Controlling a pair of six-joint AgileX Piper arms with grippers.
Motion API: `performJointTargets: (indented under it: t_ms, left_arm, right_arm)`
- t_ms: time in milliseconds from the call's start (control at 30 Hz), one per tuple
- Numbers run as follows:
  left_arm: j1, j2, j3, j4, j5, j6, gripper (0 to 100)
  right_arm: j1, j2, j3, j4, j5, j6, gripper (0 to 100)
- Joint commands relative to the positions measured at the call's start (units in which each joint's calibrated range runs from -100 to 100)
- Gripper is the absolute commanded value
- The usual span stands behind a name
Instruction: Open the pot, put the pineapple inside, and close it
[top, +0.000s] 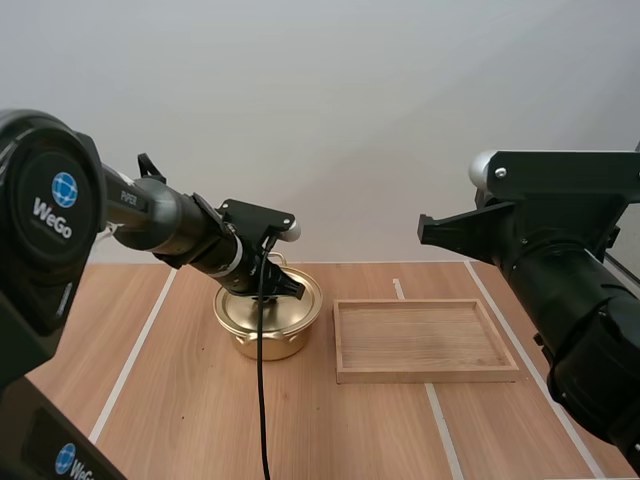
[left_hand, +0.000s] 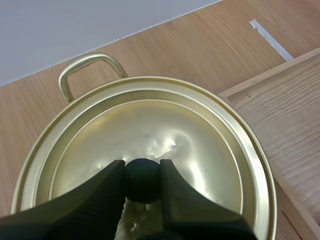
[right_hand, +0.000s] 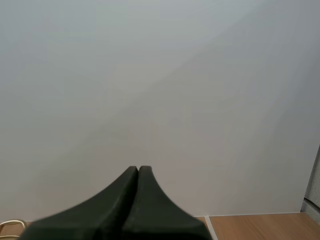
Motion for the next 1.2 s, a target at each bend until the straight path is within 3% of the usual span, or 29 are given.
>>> performJointTargets:
  t_ms: [0,100,233,267,767,1033,1167]
  left_arm:
    - [-0.18,1.14,0.82,0.49,5.77,0.68,2]
    - [-0.18,1.14,0.82,0.80,8.03,1.01,28]
    - [-0.18,1.14,0.68,0.33,10.18,1.89,97]
    - [-0.18,1.14,0.68,0.07,9.93,1.73,100]
    - [-0.18,-2.33,-3.35,-3.07,11.73,0.52,98]
    - [-0.18,-13.14,-3.95,-3.49,3.34,-4.49,93]
    - [-0.18,-20.07,-3.95,-3.49,-5.43,-5.82,90]
  right_arm:
    - [-0.16,-0.36,0.08,0.00,-0.55,0.00,0]
    - [-0.16,-0.36,0.08,0.00,-0.55,0.00,0]
    - [-0.16,-0.36,0.08,0.00,-0.55,0.00,0]
    - [-0.16,-0.36,0.08,0.00,-0.55,0.00,0]
    - [-0.16,-0.36,0.08,0.00,-0.55,0.00,0]
    - [-0.16,-0.36,0.08,0.00,-13.99,0.00,0]
    - [-0.16,-0.36,0.08,0.00,-10.40,0.00,0]
